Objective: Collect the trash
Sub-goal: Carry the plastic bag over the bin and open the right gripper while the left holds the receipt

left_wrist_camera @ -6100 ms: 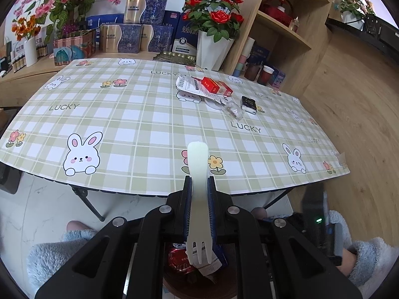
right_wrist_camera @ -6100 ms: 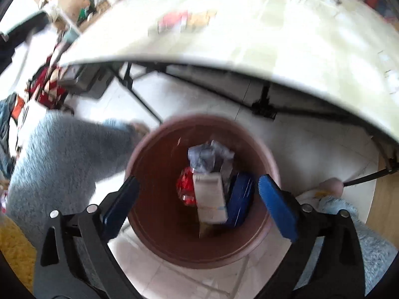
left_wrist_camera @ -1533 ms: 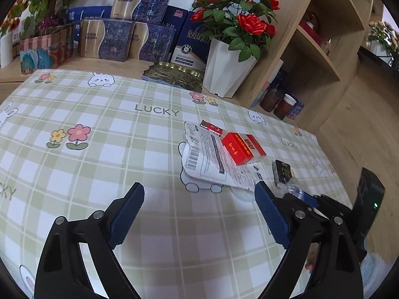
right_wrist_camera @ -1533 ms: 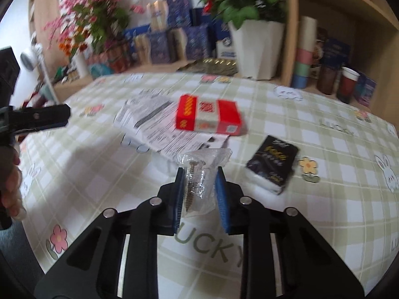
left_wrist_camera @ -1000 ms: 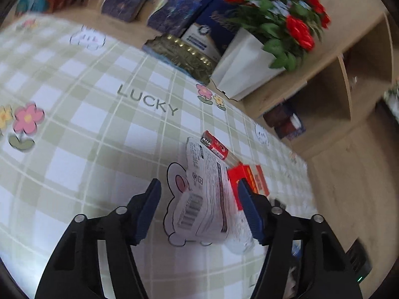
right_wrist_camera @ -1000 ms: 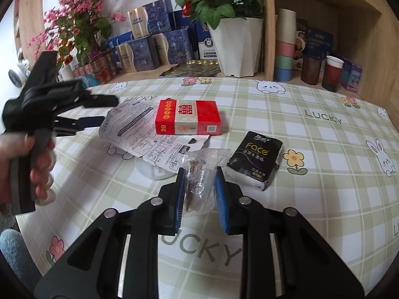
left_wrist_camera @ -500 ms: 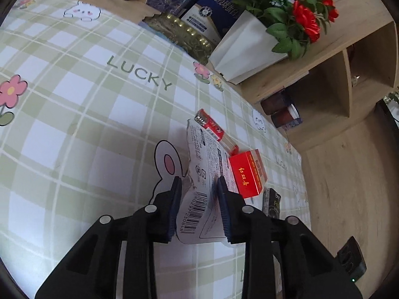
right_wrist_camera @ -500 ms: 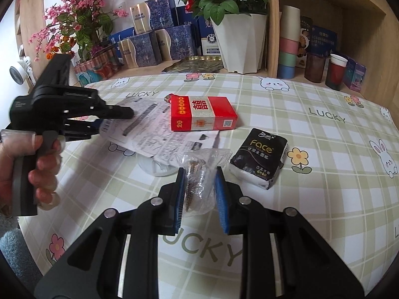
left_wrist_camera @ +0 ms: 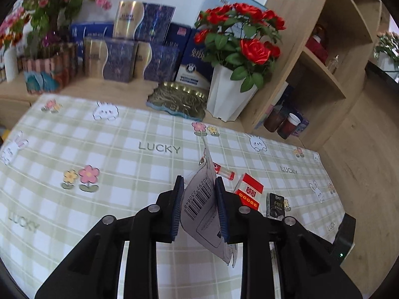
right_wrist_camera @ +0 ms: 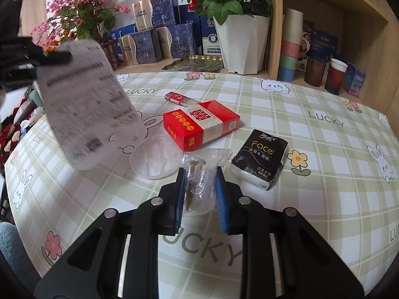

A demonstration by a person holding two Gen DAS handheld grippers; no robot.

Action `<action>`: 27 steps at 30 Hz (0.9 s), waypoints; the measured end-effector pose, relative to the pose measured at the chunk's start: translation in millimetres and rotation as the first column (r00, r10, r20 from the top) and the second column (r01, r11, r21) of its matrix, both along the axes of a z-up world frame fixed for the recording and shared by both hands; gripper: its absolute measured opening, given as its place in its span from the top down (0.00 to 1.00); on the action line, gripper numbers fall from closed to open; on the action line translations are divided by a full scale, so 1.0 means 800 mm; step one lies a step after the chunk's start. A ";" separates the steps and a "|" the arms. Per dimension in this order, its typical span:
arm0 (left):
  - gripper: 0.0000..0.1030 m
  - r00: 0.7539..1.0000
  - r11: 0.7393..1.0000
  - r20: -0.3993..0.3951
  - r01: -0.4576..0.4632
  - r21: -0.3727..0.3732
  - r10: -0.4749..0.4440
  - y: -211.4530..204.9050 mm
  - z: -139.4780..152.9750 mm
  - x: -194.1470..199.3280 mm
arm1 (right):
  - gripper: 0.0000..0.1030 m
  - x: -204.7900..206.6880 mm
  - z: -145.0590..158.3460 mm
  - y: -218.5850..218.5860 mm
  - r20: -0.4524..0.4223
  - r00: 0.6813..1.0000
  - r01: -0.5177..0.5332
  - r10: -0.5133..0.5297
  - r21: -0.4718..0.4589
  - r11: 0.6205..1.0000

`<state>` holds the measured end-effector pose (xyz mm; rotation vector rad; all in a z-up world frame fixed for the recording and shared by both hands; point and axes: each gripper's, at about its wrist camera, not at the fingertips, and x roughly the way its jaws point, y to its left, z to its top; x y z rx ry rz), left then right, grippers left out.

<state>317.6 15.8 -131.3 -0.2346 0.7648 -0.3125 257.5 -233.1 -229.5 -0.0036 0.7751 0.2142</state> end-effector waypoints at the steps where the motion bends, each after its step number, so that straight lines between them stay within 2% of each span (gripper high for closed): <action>1: 0.77 1.000 1.000 0.013 0.002 0.008 -0.002 0.002 0.006 -0.007 | 0.75 -0.005 0.002 0.004 0.009 1.000 -0.001 0.001 -0.012 1.000; 2: 0.82 1.000 1.000 0.025 0.003 0.016 -0.003 0.003 0.011 -0.013 | 0.75 -0.011 0.006 0.010 0.023 1.000 -0.012 0.012 -0.031 0.999; 3: 0.97 1.000 1.000 0.030 0.006 0.026 -0.007 0.005 0.017 -0.020 | 0.75 -0.016 0.009 0.016 0.033 0.999 -0.021 0.022 -0.045 0.999; 5: 0.98 0.999 0.998 0.032 -0.012 0.055 0.010 0.013 0.022 -0.032 | 0.75 -0.028 0.016 0.024 0.046 0.998 -0.037 0.040 -0.048 0.998; 10: 0.99 0.999 0.998 0.025 0.022 0.054 -0.024 0.020 0.022 -0.058 | 0.75 -0.064 0.035 0.035 0.063 0.997 -0.052 0.052 -0.002 0.999; 19: 0.99 0.994 0.995 0.053 0.095 0.030 -0.097 0.016 0.046 -0.129 | 0.75 -0.129 0.073 0.019 0.080 0.997 -0.021 0.012 0.108 0.994; 27: 0.99 0.986 0.988 0.061 0.155 0.008 -0.156 0.019 0.055 -0.205 | 0.75 -0.194 0.080 0.004 0.060 0.998 -0.011 0.001 0.170 0.985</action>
